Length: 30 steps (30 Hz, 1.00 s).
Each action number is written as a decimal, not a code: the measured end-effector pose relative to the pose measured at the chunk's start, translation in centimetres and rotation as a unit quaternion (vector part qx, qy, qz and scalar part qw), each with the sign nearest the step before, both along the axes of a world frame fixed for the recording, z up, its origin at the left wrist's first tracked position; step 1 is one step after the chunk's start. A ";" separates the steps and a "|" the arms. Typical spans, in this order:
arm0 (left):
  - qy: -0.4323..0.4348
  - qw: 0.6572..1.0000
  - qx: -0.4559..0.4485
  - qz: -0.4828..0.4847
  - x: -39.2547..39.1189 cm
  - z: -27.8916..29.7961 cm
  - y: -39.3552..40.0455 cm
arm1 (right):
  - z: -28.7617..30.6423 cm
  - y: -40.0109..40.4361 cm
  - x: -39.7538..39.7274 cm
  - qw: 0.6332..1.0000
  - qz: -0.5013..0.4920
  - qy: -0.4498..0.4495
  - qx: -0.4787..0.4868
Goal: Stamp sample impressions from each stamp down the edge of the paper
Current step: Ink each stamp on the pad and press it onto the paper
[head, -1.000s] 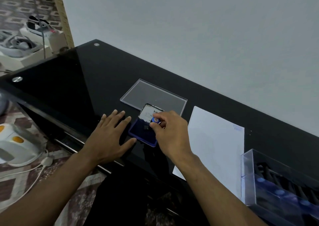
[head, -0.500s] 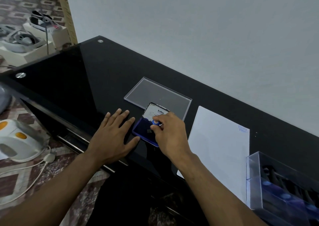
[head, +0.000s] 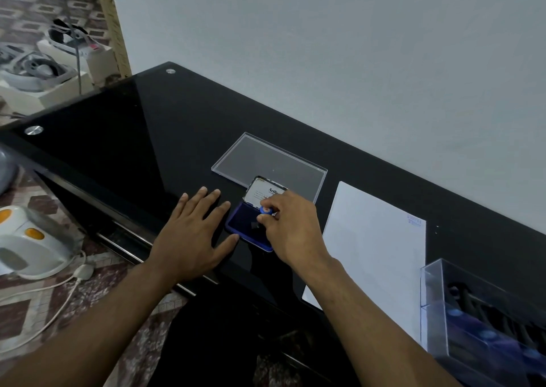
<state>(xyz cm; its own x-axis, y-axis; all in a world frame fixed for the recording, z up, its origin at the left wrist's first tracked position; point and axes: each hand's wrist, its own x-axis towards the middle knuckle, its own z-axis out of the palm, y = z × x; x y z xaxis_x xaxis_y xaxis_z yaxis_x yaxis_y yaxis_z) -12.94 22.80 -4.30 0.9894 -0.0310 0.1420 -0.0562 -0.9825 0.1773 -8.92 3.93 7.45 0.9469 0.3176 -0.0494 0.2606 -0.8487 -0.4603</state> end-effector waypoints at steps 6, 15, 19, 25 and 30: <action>0.006 1.000 -0.001 -0.001 0.0 0.0 0.0 | 0.1 -0.1 0.1 1.000 0.010 0.015 -0.006; 0.005 1.000 -0.005 -0.003 0.0 0.0 0.0 | 0.0 -0.1 0.3 1.000 0.014 0.028 0.002; 0.006 1.000 -0.005 -0.001 0.0 0.2 0.0 | 0.0 -0.1 0.5 1.000 0.017 0.021 0.004; 0.010 1.000 -0.019 -0.001 0.0 0.6 -0.2 | -0.3 -0.5 0.1 1.000 0.013 -0.009 0.013; 0.007 0.999 -0.036 0.000 0.0 1.3 -0.5 | -0.8 -1.3 -0.8 0.994 -0.030 -0.007 0.107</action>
